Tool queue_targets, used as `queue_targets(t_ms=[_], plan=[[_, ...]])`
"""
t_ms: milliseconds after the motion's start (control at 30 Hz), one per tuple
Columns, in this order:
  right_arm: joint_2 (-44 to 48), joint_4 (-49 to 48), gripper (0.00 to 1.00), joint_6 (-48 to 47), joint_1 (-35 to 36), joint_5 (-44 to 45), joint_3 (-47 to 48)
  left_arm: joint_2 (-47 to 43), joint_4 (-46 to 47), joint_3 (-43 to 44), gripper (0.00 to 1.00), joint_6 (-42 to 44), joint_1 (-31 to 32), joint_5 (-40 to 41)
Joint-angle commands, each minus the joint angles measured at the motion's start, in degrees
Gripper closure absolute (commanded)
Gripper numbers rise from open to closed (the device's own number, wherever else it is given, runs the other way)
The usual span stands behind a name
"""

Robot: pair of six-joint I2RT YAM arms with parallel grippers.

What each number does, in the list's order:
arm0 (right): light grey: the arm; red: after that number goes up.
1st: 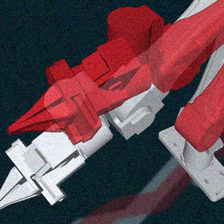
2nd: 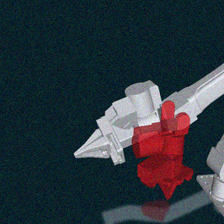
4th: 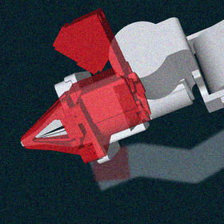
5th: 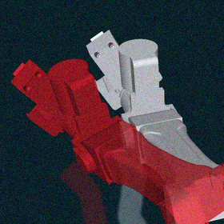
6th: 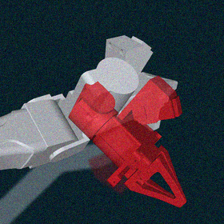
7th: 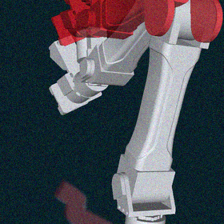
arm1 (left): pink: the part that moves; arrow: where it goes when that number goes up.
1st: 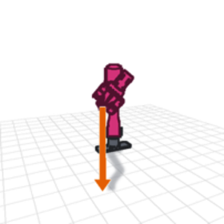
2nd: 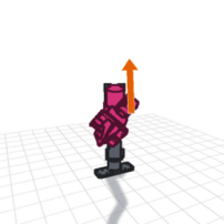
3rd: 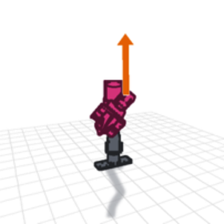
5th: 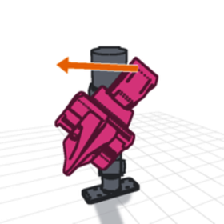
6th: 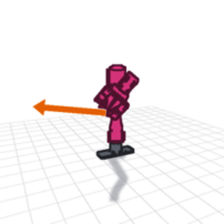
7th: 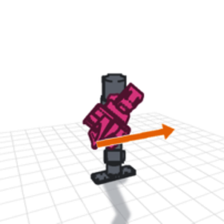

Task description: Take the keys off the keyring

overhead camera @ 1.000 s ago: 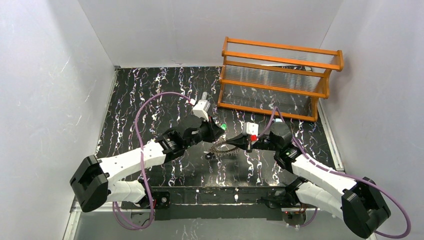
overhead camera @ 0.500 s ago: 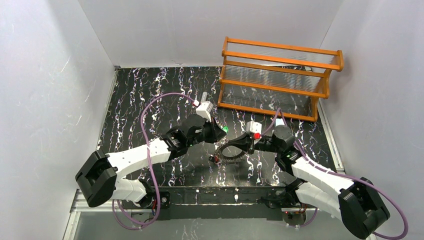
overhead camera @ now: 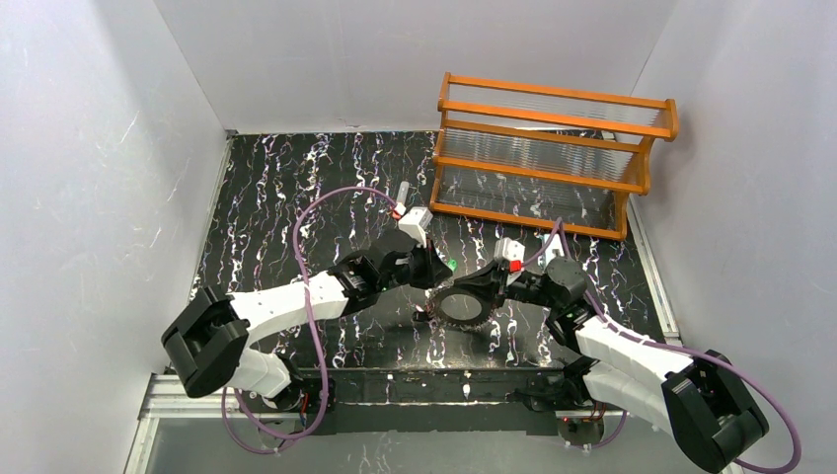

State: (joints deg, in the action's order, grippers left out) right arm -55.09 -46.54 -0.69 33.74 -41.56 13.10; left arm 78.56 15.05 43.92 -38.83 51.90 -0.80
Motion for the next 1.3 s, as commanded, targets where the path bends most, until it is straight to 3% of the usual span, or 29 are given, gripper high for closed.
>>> queue_targets(t_ms=[0, 167, 333, 500, 600, 767, 1267], plan=[[2.04, -16.35, 0.99, 3.89, 0.56, -2.1, 0.9, 1.87, -5.22, -1.55, 1.0, 4.16, 0.6, 6.87], [1.88, -17.27, 0.99, 4.95, 0.54, -0.16, 0.71, 1.11, -3.0, -2.09, 1.0, 6.26, 3.5, 8.4], [3.4, -6.16, 0.99, 2.68, 0.45, 1.85, 2.12, -2.3, -0.2, -3.36, 1.0, 7.47, 3.56, 10.54], [6.55, 17.54, 0.7, -3.98, 0.46, 3.7, 8.54, -5.43, 0.64, -3.73, 1.0, 10.64, 3.56, 11.75], [5.99, 23.07, 0.57, -5.3, 0.5, 5.19, 10.17, -6.74, 1.73, -4.36, 1.0, 11.67, 3.56, 12.01], [1.29, 20.58, 0.48, -6.05, 0.46, 3.51, 9.77, -8.32, 2.35, -4.18, 1.0, 13.38, 3.54, 10.39], [-12.69, 0.52, 0.45, -3.73, 0.47, -5.48, 8.3, -9.41, 3.38, -2.66, 1.0, 15.01, 3.56, 7.13]])
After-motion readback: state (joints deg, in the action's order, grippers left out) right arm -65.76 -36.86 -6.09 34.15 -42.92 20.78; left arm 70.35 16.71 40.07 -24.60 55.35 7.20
